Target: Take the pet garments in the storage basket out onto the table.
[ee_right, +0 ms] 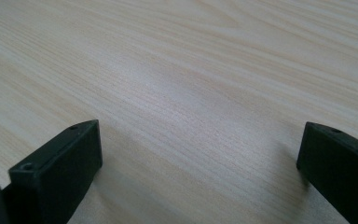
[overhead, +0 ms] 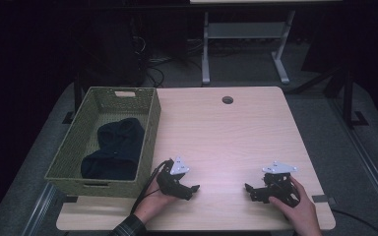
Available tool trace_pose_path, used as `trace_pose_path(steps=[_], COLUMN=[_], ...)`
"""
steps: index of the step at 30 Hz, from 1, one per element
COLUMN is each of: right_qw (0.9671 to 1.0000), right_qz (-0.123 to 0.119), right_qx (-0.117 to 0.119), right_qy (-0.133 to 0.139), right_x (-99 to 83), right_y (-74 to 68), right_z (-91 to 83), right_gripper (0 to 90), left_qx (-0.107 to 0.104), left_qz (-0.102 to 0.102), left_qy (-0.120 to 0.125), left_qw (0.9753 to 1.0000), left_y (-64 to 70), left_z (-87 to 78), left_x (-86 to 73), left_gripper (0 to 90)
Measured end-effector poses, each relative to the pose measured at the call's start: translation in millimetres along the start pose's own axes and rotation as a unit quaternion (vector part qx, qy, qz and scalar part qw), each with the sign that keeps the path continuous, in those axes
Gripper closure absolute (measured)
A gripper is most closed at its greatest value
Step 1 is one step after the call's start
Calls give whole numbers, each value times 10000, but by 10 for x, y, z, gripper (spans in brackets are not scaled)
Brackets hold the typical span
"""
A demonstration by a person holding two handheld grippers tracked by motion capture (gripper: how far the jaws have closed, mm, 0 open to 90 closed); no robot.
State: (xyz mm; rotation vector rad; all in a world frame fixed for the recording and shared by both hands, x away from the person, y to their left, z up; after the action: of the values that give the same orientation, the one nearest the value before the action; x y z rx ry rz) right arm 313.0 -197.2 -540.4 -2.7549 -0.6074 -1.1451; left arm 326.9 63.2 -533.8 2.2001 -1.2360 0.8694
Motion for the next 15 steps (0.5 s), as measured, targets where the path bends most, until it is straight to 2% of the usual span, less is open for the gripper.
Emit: trace_pose_path(steps=[8, 13, 15], right_qw=[10000, 10000, 10000], right_qz=[0, -1, -1], right_qx=[-1, 0, 0], right_qy=[-2, -2, 0], right_x=[0, 0, 0], right_y=[0, 0, 0], right_z=[0, 0, 0], right_gripper=[0, 0, 0], left_qx=[10, -96, -98], left_qz=[-22, -91, -56], left_qy=[-80, -123, -156], left_qw=[10000, 9998, 9998], left_y=[-4, 11, 11], left_z=[4, 5, 3], left_x=[15, 43, 52], left_gripper=[130, 133, 134])
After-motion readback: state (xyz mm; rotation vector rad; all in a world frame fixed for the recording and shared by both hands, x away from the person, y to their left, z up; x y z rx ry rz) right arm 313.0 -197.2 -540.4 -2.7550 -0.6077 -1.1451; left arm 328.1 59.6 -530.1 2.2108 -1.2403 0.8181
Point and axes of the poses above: each handheld gripper's, and its own axes: z roughly forward along the jaws, x roughly out of its top, y roughly to its right, the point moved 8 cm from there along z, roughly forward along the jaws, and after that the axes turned 7 degrees about -x, right-handed, at the moved point
